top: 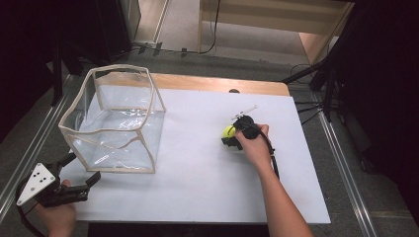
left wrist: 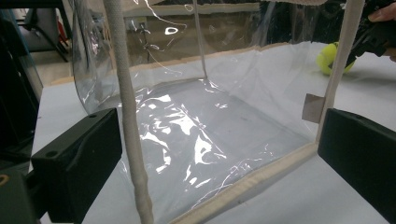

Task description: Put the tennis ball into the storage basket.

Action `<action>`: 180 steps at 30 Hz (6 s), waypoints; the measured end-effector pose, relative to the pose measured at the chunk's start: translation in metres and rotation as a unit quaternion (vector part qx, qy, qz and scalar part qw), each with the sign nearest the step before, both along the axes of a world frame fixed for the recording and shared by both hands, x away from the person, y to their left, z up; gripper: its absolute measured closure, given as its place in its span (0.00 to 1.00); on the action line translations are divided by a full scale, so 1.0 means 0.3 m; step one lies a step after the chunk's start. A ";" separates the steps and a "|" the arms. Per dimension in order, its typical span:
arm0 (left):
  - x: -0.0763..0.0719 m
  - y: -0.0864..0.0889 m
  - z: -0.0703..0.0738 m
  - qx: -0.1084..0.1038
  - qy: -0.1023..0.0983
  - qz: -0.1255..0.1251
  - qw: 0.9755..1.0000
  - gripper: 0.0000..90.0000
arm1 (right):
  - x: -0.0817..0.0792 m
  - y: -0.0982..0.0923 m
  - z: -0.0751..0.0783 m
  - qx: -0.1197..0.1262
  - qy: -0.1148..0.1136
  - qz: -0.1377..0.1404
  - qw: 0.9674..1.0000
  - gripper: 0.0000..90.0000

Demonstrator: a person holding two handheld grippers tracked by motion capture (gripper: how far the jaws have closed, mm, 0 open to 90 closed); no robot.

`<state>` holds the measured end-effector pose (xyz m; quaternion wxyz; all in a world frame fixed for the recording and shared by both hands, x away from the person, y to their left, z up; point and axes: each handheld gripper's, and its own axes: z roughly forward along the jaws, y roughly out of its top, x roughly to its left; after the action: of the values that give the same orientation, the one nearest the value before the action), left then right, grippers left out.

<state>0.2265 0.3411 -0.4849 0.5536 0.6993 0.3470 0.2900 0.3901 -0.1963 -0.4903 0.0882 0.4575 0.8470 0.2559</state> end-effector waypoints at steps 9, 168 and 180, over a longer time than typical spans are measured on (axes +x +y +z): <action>0.000 0.000 0.000 -0.001 0.001 0.000 1.000 0.00 | -0.012 0.018 0.023 0.009 -0.003 0.015 1.000 0.26; 0.006 -0.001 0.002 0.001 0.007 -0.001 1.000 0.00 | -0.090 0.606 0.628 0.094 -0.093 0.276 0.952 0.26; 0.007 0.001 0.002 0.000 0.006 -0.003 1.000 0.00 | -0.063 0.662 0.686 0.098 -0.103 0.283 0.948 0.26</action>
<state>0.2287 0.3412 -0.4842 0.5524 0.7023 0.3481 0.2836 0.3711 0.0022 -0.2846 0.0540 0.1761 0.8988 0.3978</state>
